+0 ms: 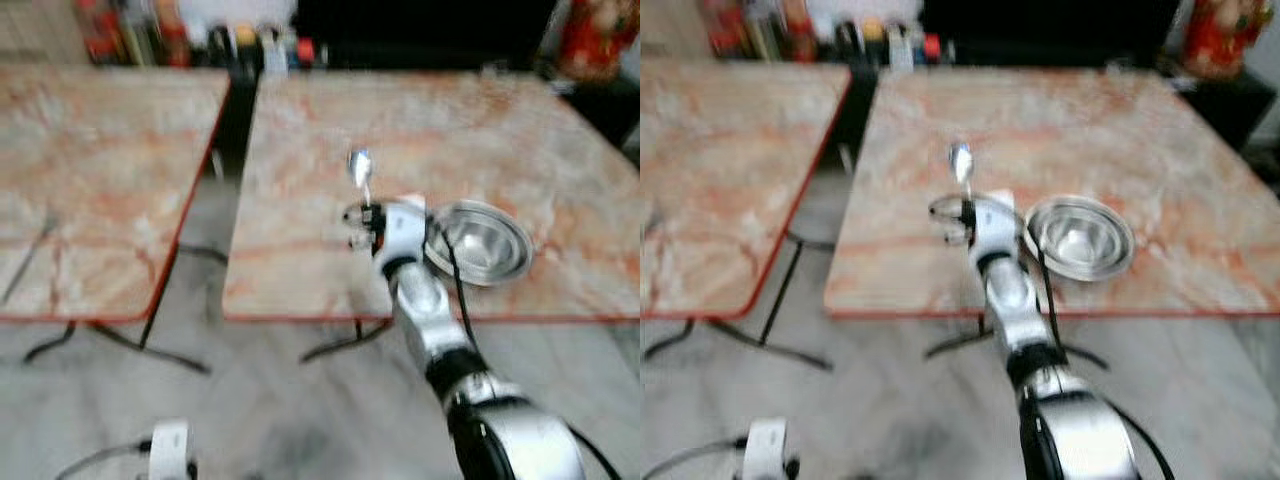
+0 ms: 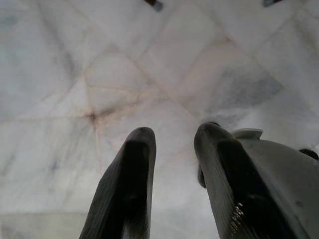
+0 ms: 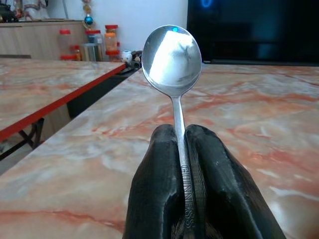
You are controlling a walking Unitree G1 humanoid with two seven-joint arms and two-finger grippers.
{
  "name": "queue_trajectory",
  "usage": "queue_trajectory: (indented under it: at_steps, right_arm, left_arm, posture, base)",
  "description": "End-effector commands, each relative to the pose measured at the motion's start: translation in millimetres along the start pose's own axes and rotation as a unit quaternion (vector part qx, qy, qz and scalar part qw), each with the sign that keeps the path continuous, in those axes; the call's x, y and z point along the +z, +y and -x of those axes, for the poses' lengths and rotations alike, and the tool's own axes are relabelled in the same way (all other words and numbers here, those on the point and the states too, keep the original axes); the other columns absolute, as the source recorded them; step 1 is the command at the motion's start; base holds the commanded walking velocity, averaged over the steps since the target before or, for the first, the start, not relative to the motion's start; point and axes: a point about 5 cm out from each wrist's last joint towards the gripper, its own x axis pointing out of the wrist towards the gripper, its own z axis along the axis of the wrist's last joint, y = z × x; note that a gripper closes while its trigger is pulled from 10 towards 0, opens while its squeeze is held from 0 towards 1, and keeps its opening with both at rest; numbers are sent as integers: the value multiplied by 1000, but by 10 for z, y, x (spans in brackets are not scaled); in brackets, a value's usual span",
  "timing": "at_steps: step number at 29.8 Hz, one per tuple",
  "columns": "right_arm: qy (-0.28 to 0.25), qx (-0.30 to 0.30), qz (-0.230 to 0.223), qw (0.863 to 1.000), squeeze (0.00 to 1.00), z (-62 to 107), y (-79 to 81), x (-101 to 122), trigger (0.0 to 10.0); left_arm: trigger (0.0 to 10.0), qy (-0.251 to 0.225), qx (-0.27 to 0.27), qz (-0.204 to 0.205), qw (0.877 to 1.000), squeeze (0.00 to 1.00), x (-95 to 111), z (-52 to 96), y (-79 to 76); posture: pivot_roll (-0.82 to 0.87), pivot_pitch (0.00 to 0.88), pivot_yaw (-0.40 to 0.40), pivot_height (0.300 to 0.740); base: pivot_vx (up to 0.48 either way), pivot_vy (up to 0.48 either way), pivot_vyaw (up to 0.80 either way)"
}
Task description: Setting the table
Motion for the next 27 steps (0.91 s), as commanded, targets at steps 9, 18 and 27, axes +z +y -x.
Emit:
queue_trajectory:
  at_steps: [9,18,27]
  right_arm:
    - [-7,-6,-4,1000,0,-6,-51,34,10000]
    - [-14,2,7,1000,0,-13,-26,58,10000]
    - [-14,4,8,1000,0,-21,-28,69,10000]
  left_arm:
    - [10000,22,-5,0,1000,0,-126,31,-54]
    - [10000,25,-4,2,1000,0,-145,36,-55]
    - [10000,23,-6,1,1000,0,-129,31,-66]
  posture:
    - [101,95,-36,715]
    - [99,81,-39,715]
    - [97,77,-42,715]
  base:
    - [129,0,0]
    - [313,0,343]
    - [323,0,83]
